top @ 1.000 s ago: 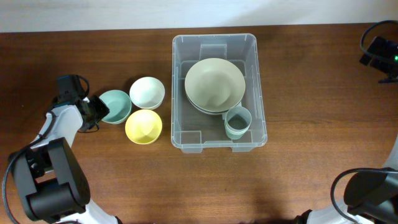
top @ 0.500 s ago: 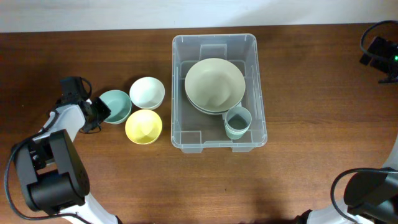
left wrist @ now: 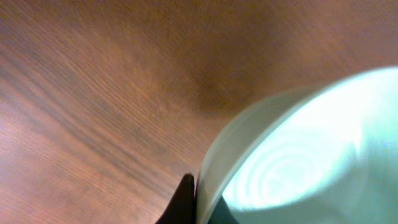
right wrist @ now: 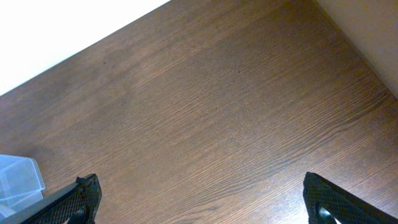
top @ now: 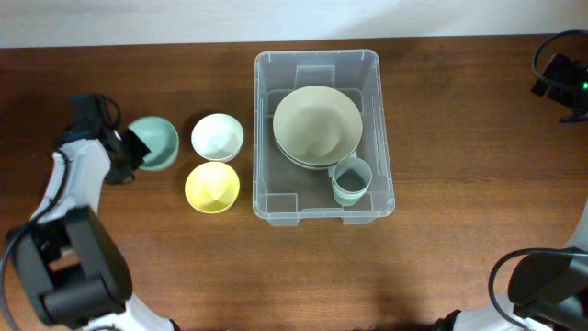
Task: Pack container
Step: 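Carry the mint bowl with the left gripper into the bin's front left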
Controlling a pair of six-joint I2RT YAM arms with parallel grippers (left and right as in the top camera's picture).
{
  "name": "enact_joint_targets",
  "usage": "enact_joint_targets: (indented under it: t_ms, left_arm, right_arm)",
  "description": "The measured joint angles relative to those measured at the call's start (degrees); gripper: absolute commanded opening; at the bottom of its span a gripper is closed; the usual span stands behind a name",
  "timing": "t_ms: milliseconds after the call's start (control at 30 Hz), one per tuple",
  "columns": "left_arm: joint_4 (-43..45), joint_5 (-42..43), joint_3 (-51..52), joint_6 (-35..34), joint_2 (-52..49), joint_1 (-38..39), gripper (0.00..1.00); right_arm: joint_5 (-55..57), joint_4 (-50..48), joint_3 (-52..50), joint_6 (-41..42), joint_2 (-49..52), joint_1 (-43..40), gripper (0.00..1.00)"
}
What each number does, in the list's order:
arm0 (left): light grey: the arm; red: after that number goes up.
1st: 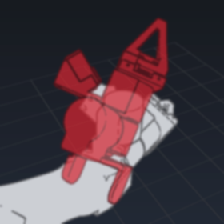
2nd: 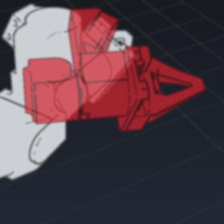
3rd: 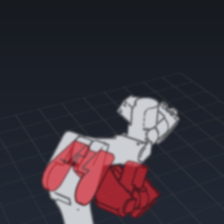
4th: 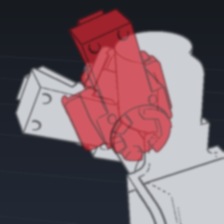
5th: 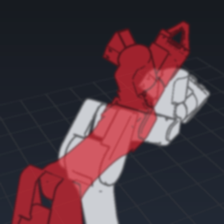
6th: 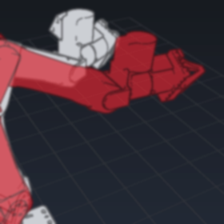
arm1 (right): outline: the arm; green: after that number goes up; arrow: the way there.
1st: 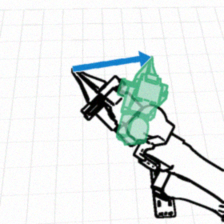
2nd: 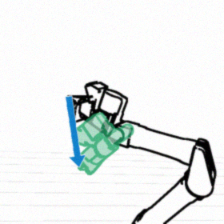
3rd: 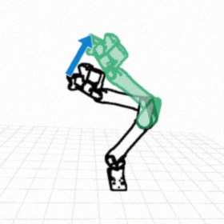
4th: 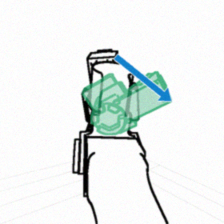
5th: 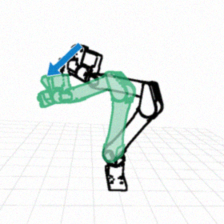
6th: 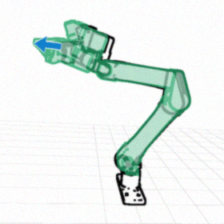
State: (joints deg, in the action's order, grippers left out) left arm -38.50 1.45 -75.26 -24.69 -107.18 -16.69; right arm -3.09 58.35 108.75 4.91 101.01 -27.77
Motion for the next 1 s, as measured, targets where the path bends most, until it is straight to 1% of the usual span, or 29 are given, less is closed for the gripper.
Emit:
enact_joint_targets:
  t_ms: [33,167,300,467,600,767,1000]
  left_arm:
    - [-1.53,-0.28,-1.75,0.42,2.08,0.00,0.01]
    - [-2.43,1.53,-5.01,2.21,8.87,0.52,0.01]
    - [-2.29,5.46,-5.66,3.52,15.32,4.31,0.01]
    - [-3.26,9.31,-5.77,6.08,17.07,13.88,0.01]
    - [-5.79,10.51,-5.77,8.92,16.94,24.06,0.01]
    - [-10.47,8.13,-5.77,10.23,16.94,34.25,0.01]
    - [-13.46,4.87,-5.77,10.45,15.32,43.63,0.01]
  right_arm:
    - [-0.02,0.02,0.00,-0.02,0.00,0.00,0.99]
    - [0.00,0.02,0.00,0.00,0.00,0.00,0.99]
    - [-0.02,0.02,0.00,0.00,0.00,0.00,0.99]
    - [-0.02,0.02,0.00,-0.02,0.00,0.00,0.99]
    - [-0.02,0.02,0.00,-0.04,0.00,0.00,0.99]
    - [0.00,0.04,0.00,0.00,0.00,0.00,0.99]
    - [0.00,0.02,0.00,0.00,0.00,0.00,0.99]
